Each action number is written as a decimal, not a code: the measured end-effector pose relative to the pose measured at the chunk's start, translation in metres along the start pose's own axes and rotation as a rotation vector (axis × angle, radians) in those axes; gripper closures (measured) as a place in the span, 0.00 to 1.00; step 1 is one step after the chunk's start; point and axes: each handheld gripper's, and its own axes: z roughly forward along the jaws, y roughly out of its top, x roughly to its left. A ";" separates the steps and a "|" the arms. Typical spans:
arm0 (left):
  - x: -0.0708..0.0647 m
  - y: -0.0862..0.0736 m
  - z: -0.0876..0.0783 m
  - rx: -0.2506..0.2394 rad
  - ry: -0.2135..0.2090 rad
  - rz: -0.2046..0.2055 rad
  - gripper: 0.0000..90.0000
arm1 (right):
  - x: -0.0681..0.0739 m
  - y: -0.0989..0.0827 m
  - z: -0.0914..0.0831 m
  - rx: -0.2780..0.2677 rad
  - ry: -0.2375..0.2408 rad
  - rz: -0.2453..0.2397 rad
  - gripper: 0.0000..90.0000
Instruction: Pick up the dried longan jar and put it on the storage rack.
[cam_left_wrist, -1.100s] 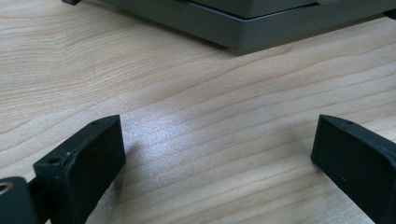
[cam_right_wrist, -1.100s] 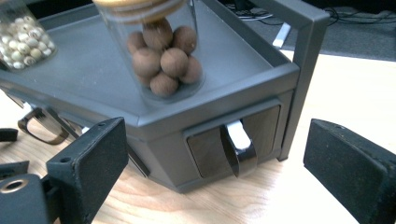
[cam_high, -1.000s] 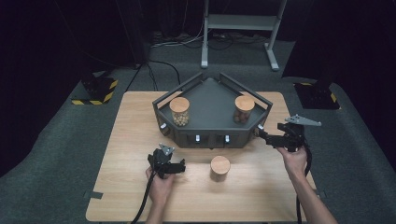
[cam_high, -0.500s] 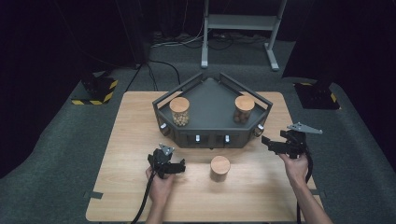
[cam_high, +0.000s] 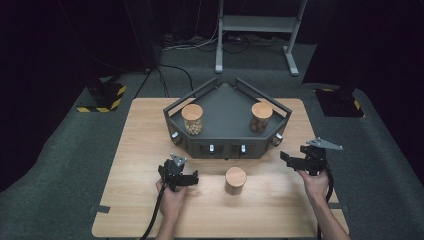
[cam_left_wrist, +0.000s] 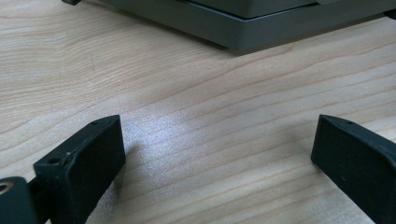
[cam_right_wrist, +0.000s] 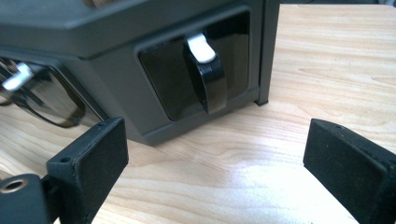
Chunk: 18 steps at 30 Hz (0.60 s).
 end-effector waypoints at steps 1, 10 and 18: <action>0.000 0.000 0.000 0.000 0.000 0.000 0.03 | 0.000 -0.001 0.001 0.006 -0.004 -0.002 0.07; 0.000 0.000 0.000 0.000 0.001 0.000 0.03 | 0.001 -0.012 0.010 0.033 -0.029 0.004 0.07; -0.001 0.000 0.000 -0.001 0.003 -0.001 0.03 | 0.004 -0.018 0.017 0.058 -0.038 -0.004 0.07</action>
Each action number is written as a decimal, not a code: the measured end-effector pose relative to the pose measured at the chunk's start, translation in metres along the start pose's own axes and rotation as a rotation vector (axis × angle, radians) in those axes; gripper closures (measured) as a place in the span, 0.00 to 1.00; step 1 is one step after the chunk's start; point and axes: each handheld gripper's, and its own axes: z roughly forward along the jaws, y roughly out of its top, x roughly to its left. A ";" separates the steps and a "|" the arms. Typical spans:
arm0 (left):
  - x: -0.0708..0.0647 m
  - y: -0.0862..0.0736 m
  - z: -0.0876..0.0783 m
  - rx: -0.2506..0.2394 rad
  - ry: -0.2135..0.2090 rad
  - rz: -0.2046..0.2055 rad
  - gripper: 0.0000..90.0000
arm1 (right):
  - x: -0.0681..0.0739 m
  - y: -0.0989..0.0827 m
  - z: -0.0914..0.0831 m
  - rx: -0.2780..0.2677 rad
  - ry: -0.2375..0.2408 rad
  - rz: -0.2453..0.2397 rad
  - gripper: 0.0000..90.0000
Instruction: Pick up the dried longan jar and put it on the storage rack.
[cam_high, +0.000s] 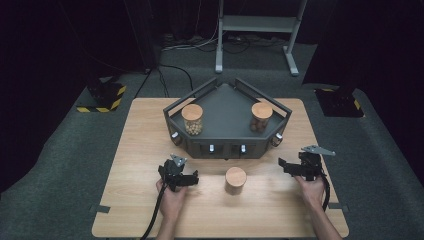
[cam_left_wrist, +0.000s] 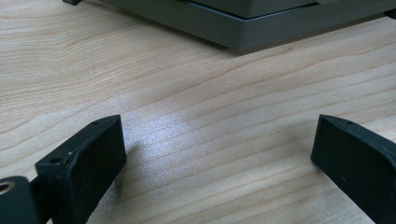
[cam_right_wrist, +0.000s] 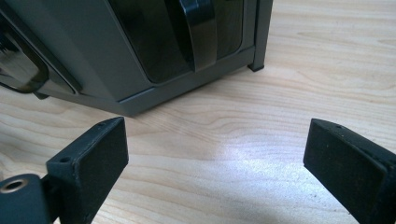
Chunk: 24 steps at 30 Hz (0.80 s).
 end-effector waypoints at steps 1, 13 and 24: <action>0.000 0.000 0.000 0.000 0.000 0.000 0.03 | 0.001 0.000 0.001 0.004 -0.001 0.000 0.07; 0.000 0.000 0.000 0.000 0.002 0.000 0.04 | 0.016 -0.007 0.016 0.035 -0.027 -0.046 0.07; 0.000 0.000 0.000 -0.001 0.001 0.000 0.04 | 0.027 -0.005 0.029 0.082 -0.035 -0.082 0.07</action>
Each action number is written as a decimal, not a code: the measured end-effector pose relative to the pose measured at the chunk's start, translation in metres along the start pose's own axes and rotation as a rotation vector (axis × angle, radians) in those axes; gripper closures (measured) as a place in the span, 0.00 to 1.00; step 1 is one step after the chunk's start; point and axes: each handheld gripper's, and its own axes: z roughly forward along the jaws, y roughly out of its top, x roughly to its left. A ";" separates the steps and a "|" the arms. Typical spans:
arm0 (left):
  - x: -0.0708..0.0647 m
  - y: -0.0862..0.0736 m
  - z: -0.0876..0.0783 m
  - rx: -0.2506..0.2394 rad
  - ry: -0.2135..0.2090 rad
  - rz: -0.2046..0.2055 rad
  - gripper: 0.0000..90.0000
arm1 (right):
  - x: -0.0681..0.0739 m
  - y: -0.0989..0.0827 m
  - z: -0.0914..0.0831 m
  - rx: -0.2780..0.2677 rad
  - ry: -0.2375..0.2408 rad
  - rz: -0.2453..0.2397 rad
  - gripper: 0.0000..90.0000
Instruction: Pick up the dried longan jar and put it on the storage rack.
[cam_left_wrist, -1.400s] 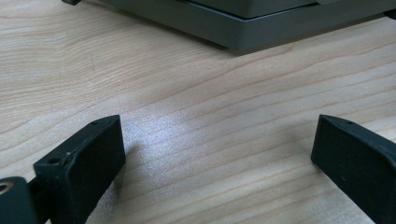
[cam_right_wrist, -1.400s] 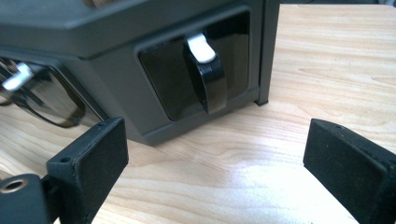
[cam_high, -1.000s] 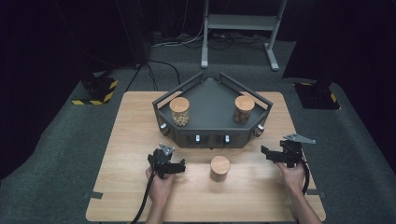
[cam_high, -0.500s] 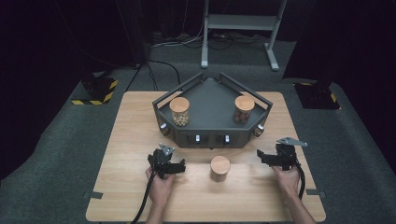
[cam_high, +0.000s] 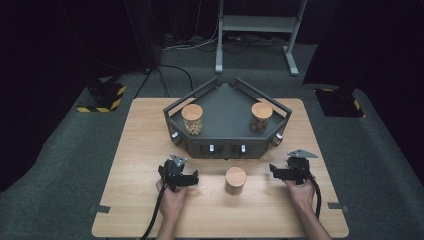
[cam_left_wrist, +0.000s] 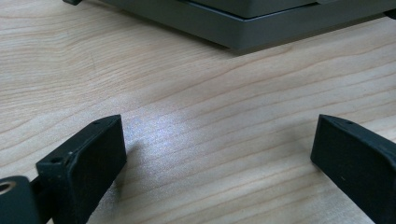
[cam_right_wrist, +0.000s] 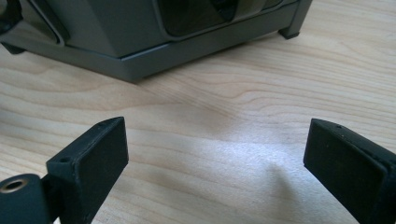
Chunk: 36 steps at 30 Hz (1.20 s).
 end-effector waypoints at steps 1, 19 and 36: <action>0.000 0.000 0.000 0.000 0.000 0.000 0.04 | 0.001 0.000 0.001 0.005 -0.001 -0.003 0.07; 0.000 0.000 0.000 0.000 0.000 0.000 0.04 | 0.010 -0.002 0.012 0.036 -0.021 -0.049 0.07; 0.000 0.000 0.000 0.000 -0.003 0.000 0.04 | 0.010 -0.002 0.012 0.037 -0.021 -0.047 0.07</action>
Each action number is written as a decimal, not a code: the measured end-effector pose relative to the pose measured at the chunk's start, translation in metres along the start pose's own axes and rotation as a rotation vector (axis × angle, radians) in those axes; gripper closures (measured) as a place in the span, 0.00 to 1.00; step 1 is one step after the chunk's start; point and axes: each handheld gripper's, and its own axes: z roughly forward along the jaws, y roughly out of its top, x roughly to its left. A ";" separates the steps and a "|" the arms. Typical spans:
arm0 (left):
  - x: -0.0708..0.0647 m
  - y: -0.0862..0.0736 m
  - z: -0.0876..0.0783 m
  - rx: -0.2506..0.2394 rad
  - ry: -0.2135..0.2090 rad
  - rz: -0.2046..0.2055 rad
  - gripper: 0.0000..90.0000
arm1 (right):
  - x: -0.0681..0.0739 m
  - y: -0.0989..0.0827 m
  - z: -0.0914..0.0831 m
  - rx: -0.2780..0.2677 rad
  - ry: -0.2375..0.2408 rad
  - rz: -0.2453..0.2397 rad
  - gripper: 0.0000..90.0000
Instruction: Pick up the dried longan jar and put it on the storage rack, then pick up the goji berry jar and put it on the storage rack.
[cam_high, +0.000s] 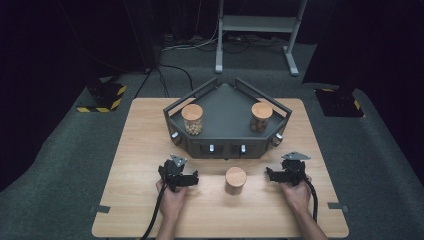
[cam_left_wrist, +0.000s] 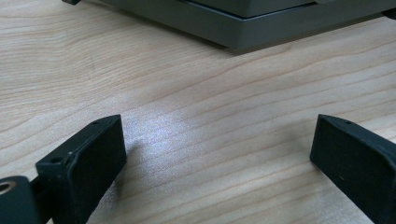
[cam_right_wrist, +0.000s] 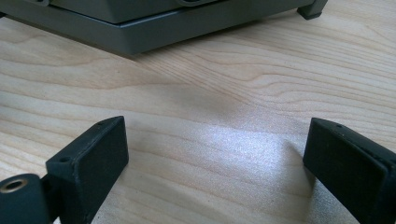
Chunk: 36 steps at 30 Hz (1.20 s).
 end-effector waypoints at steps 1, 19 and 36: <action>0.000 0.000 0.000 0.000 0.000 0.000 0.04 | 0.000 0.000 0.000 0.000 0.000 0.000 0.07; 0.000 0.000 0.000 0.000 0.000 0.000 0.04 | 0.002 0.005 0.002 0.022 -0.017 0.013 0.02; 0.000 0.000 0.000 0.000 -0.001 0.000 0.04 | 0.016 0.015 -0.019 -0.006 0.124 -0.089 0.02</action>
